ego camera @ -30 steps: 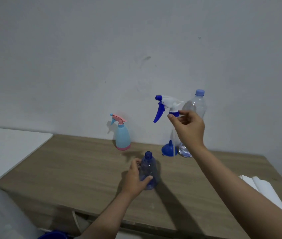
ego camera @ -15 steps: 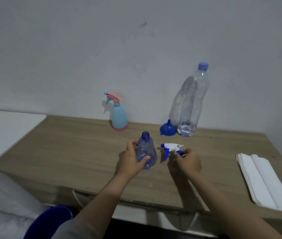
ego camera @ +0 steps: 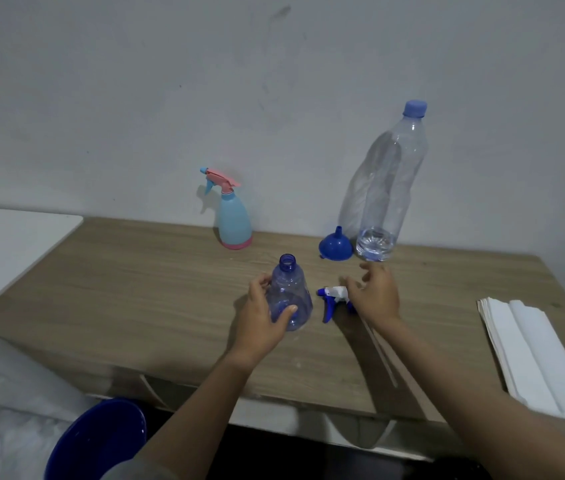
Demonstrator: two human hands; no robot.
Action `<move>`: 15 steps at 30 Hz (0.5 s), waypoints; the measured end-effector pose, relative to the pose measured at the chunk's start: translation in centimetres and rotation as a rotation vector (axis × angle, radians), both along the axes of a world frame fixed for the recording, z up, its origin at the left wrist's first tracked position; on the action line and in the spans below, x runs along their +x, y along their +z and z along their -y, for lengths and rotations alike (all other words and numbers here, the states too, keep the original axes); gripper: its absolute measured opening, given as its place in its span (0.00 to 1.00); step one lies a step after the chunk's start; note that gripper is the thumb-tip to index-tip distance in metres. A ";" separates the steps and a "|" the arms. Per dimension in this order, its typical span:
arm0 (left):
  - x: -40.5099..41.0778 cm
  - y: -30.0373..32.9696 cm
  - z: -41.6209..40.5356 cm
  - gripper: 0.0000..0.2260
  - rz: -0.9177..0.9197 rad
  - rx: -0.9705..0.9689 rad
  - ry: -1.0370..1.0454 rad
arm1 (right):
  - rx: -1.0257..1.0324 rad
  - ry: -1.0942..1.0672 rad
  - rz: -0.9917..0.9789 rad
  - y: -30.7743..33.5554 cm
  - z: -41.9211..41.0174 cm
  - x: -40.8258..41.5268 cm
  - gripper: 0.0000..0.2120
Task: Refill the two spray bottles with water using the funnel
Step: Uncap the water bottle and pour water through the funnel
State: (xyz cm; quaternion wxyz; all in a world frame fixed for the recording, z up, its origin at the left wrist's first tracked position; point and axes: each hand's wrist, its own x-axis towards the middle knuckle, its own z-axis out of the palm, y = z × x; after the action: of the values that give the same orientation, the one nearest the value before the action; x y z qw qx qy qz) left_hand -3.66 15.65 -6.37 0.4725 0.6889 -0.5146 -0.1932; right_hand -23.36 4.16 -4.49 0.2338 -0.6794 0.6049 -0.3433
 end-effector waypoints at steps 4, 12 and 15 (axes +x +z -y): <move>0.0 -0.5 0.1 0.31 -0.007 -0.002 0.007 | -0.105 0.292 -0.151 3.4 5.2 1.9 0.23; -0.4 -0.9 -0.3 0.31 0.072 -0.071 -0.001 | 0.105 0.585 -0.748 5.0 14.7 6.2 0.35; -0.4 -1.3 -0.1 0.34 0.070 -0.034 0.011 | 0.228 0.639 -0.888 4.3 16.1 7.1 0.37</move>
State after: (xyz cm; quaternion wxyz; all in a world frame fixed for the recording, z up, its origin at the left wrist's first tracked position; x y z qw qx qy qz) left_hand -4.04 15.70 -7.71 0.4667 0.6899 -0.5304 -0.1578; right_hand -16.30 -11.97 -0.15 0.1211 -0.8788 0.4424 0.1316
